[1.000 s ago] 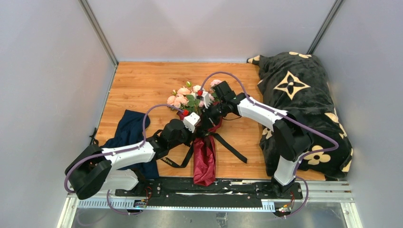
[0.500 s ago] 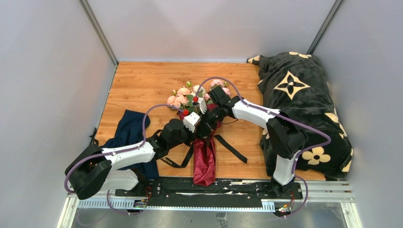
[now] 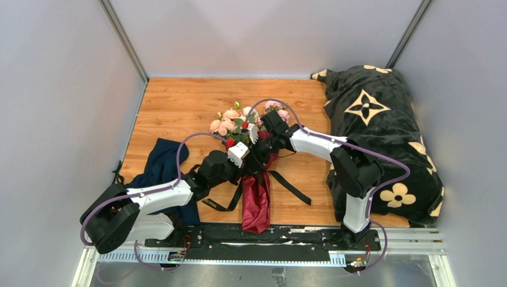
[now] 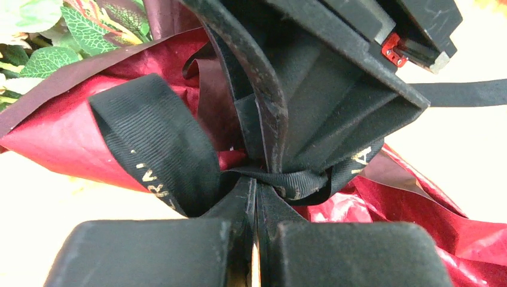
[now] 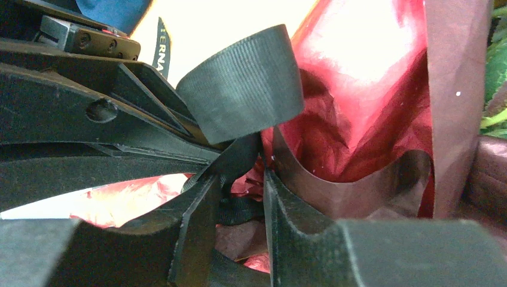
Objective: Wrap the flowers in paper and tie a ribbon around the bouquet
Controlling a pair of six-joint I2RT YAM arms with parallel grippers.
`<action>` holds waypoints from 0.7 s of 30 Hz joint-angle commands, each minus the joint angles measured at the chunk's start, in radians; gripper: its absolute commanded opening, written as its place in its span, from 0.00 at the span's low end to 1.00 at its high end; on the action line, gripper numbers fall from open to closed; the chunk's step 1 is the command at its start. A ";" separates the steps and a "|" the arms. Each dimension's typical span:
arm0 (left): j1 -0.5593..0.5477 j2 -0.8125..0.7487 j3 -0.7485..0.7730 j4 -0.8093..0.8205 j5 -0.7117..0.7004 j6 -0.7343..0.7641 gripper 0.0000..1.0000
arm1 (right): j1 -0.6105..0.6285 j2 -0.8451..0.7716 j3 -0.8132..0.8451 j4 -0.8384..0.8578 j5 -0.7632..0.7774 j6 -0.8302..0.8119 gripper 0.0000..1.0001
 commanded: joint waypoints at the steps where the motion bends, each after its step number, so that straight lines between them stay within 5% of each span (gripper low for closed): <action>1: 0.008 -0.016 -0.011 0.071 0.007 0.008 0.00 | 0.028 0.006 -0.029 0.093 -0.044 0.024 0.40; 12: 0.026 -0.015 -0.023 0.099 0.016 -0.013 0.00 | 0.042 0.038 -0.032 0.070 -0.060 -0.009 0.41; 19: 0.032 -0.022 -0.023 0.097 0.027 -0.025 0.00 | 0.040 0.035 -0.040 0.088 0.013 0.028 0.01; 21: 0.035 -0.027 -0.023 0.088 0.028 -0.021 0.00 | 0.037 0.020 -0.042 0.075 0.027 0.028 0.00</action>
